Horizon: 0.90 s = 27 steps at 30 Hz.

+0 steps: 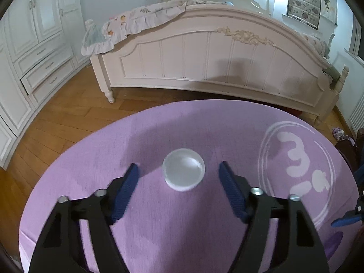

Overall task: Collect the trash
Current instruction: 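Grasp the purple tube with the right tool while the left tool grasps the white lid, then carry the purple tube and white lid over the black bin and open both tools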

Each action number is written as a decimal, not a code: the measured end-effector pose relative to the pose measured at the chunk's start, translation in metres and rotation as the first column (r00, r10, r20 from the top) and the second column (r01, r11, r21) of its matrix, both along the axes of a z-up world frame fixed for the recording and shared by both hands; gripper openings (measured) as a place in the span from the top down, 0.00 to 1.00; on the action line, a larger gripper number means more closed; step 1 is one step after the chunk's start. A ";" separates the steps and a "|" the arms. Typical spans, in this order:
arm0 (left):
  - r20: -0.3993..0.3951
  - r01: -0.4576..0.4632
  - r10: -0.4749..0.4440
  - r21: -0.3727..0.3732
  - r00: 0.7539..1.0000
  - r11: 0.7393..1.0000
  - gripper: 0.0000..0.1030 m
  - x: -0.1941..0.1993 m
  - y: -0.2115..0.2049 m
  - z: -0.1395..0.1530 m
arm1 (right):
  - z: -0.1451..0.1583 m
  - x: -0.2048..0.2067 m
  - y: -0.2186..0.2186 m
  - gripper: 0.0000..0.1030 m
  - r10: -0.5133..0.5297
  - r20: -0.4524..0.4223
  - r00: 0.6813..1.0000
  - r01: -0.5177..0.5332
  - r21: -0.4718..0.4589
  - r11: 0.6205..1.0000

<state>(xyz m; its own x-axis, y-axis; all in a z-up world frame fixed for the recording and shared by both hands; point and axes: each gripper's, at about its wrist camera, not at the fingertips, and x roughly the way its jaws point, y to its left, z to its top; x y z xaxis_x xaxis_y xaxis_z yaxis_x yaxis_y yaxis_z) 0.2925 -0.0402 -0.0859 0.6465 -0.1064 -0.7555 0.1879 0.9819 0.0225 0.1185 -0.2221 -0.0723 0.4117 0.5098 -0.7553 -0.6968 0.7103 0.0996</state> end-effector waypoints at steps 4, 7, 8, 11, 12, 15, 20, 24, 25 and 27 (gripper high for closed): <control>-0.005 0.010 -0.010 0.003 1.000 1.000 0.56 0.002 -0.002 0.000 | -0.007 -0.001 0.005 0.50 0.001 -0.023 1.000 -0.003 -0.054 0.999; -0.003 0.010 -0.011 -0.007 1.000 1.000 0.65 0.002 0.000 0.001 | -0.010 0.001 0.008 0.67 -0.010 -0.008 1.000 0.010 -0.083 0.997; -0.003 0.012 -0.012 -0.018 1.000 1.000 0.65 0.003 0.001 0.001 | -0.010 0.002 0.005 0.70 -0.018 -0.007 1.000 0.018 -0.082 0.996; -0.005 0.022 -0.022 -0.039 1.000 0.999 0.66 0.001 0.003 0.002 | -0.010 0.005 -0.005 0.75 -0.064 -0.049 0.997 0.062 -0.035 0.997; -0.004 0.026 -0.027 -0.042 1.000 0.999 0.66 0.000 0.002 0.002 | -0.009 0.006 -0.009 0.75 -0.076 -0.060 0.995 0.075 -0.021 0.997; 0.014 0.048 -0.047 -0.050 0.999 0.998 0.66 -0.012 -0.003 0.006 | -0.005 0.005 -0.025 0.75 -0.131 -0.093 0.987 0.137 0.057 0.989; 0.064 0.120 -0.115 -0.087 0.991 0.989 0.66 -0.043 -0.028 0.027 | 0.009 -0.006 -0.073 0.75 -0.243 -0.134 0.961 0.271 0.273 0.923; 0.115 0.194 -0.181 -0.113 0.977 0.975 0.66 -0.071 -0.057 0.050 | 0.016 -0.023 -0.116 0.75 -0.358 -0.135 0.924 0.382 0.398 0.834; 0.127 0.218 -0.203 -0.117 0.971 0.969 0.66 -0.078 -0.067 0.055 | 0.017 -0.026 -0.123 0.75 -0.382 -0.134 0.914 0.402 0.416 0.816; 0.147 0.266 -0.248 -0.125 0.958 0.956 0.66 -0.093 -0.089 0.064 | 0.017 -0.034 -0.151 0.75 -0.450 -0.148 0.881 0.463 0.471 0.751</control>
